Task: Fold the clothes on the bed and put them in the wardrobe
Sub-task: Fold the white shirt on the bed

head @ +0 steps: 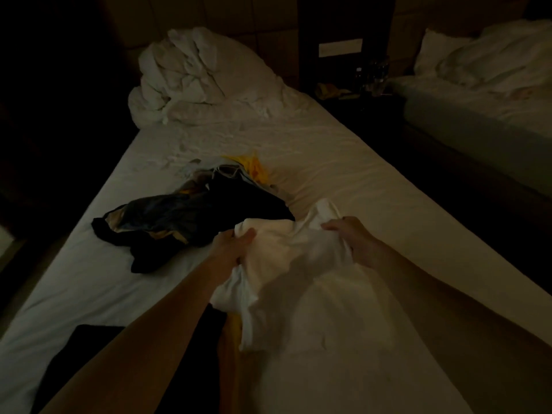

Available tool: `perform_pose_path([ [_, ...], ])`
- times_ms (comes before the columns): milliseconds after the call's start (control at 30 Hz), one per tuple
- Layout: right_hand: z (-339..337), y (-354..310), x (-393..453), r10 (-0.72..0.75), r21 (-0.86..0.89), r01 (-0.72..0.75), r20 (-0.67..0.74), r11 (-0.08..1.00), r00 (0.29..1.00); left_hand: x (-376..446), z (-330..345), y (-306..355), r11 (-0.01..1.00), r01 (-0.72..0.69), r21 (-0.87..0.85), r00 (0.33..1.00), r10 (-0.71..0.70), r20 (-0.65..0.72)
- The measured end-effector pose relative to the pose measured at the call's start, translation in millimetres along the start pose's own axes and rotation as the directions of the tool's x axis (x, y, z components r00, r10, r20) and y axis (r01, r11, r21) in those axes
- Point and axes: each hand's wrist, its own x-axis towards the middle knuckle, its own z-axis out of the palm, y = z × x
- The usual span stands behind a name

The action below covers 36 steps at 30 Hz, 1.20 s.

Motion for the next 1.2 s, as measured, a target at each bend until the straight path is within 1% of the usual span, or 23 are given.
perform_pose_path([
  [67, -5.3, -13.1, -28.4, -0.028, 0.054, 0.027, 0.013, 0.998, 1.0, -25.6, -7.7, 11.6, 0.995, -0.003, -0.095, 1.0, 0.005, 0.024],
  [133, -11.7, -24.5, -57.5, -0.075, 0.057, 0.074, 0.009, 0.996, 0.997, -55.6, -16.0, 25.6, 0.985, -0.026, -0.168, 0.999, 0.033, 0.042],
  [233, -21.1, -40.3, -105.1, -0.17, 0.07, 0.169, -0.002, 0.983, 0.985, -99.3, -31.5, 41.0, 0.969, -0.096, -0.23, 0.992, 0.111, 0.053],
  [367, -28.1, -56.1, -164.4, -0.239, 0.132, 0.239, -0.012, 0.962, 0.971, -153.3, -52.7, 50.6, 0.939, -0.168, -0.301, 0.981, 0.19, 0.046],
  [467, -26.7, -64.7, -200.9, -0.253, 0.183, 0.251, -0.012, 0.951, 0.967, -196.0, -65.2, 57.4, 0.904, -0.202, -0.376, 0.977, 0.211, -0.018],
  [600, -19.0, -76.7, -240.8, -0.278, 0.221, 0.266, 0.027, 0.938, 0.96, -236.1, -89.9, 64.0, 0.875, -0.274, -0.398, 0.962, 0.248, -0.118],
  [667, -9.9, -82.7, -260.6, -0.287, 0.229, 0.268, 0.056, 0.936, 0.956, -254.2, -107.6, 67.5, 0.871, -0.293, -0.395, 0.954, 0.238, -0.183],
  [800, 22.5, -84.0, -292.5, -0.278, 0.198, 0.242, 0.182, 0.95, 0.943, -287.4, -152.2, 63.7, 0.868, -0.327, -0.373, 0.929, 0.224, -0.294],
  [900, 56.6, -76.0, -313.7, -0.253, 0.159, 0.213, 0.306, 0.964, 0.918, -306.9, -190.2, 47.4, 0.88, -0.318, -0.354, 0.914, 0.185, -0.362],
  [1000, 94.6, -63.3, -326.6, -0.216, 0.16, 0.162, 0.419, 0.974, 0.882, -317.2, -232.9, 31.7, 0.906, -0.279, -0.319, 0.896, 0.125, -0.427],
  [1100, 131.5, -51.2, -328.4, -0.155, 0.145, 0.098, 0.47, 0.985, 0.869, -315.4, -274.6, 16.6, 0.926, -0.22, -0.307, 0.91, 0.082, -0.406],
  [1133, 142.5, -47.5, -326.1, -0.139, 0.132, 0.087, 0.47, 0.987, 0.872, -310.9, -286.5, 11.5, 0.931, -0.219, -0.293, 0.908, 0.084, -0.412],
  [1200, 163.4, -41.2, -318.3, -0.114, 0.119, 0.066, 0.468, 0.991, 0.876, -298.9, -303.5, -1.2, 0.945, -0.168, -0.281, 0.913, 0.042, -0.405],
])
